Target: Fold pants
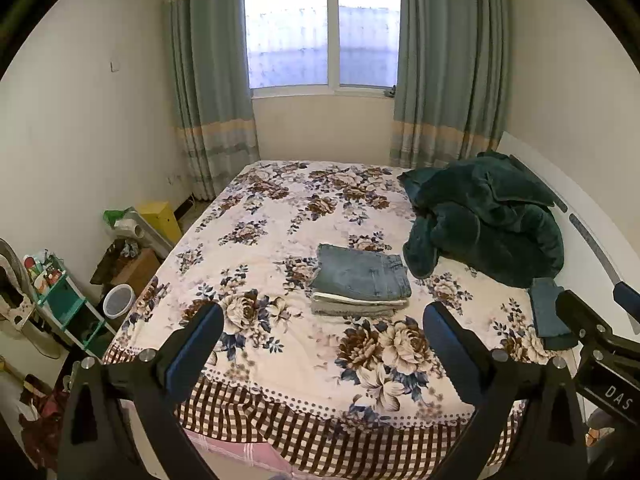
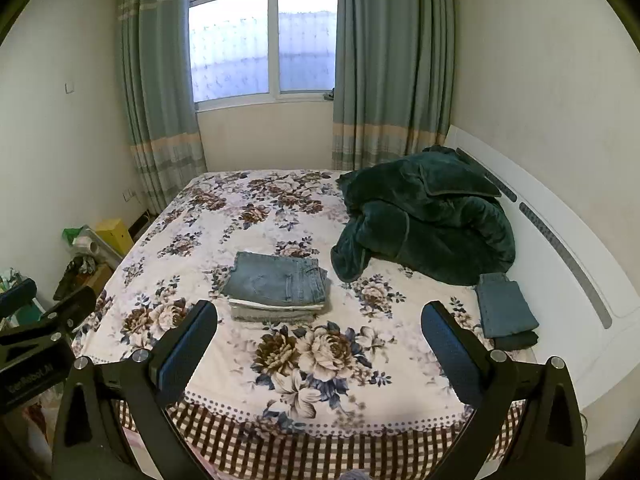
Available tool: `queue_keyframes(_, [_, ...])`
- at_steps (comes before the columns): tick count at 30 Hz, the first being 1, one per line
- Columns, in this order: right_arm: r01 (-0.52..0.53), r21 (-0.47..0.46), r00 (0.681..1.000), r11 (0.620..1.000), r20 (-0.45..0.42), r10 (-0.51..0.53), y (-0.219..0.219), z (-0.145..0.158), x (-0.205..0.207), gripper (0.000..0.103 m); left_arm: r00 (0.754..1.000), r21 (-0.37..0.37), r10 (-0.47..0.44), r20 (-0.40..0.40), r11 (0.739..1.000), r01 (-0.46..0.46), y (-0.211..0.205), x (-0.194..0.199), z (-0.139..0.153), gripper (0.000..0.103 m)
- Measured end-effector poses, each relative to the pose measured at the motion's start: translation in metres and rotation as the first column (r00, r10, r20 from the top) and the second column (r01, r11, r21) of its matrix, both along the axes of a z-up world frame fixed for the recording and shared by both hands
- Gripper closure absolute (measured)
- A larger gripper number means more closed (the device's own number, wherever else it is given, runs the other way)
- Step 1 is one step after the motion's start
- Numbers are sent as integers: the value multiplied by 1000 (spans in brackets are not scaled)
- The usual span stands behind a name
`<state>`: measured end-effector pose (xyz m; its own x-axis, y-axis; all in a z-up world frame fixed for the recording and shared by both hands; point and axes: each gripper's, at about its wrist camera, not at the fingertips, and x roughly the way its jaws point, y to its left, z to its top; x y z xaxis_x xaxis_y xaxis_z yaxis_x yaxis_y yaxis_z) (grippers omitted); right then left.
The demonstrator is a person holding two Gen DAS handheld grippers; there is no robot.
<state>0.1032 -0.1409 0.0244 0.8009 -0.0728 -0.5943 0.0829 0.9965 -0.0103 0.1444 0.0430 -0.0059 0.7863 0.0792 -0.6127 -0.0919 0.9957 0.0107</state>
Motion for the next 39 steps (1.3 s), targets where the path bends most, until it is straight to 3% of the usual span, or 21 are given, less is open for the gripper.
queue_keyframes(39, [-30,24,999,999,-11,30,0,6,21,0,1000,8,19,1,1000,-19,3,-4,4,1])
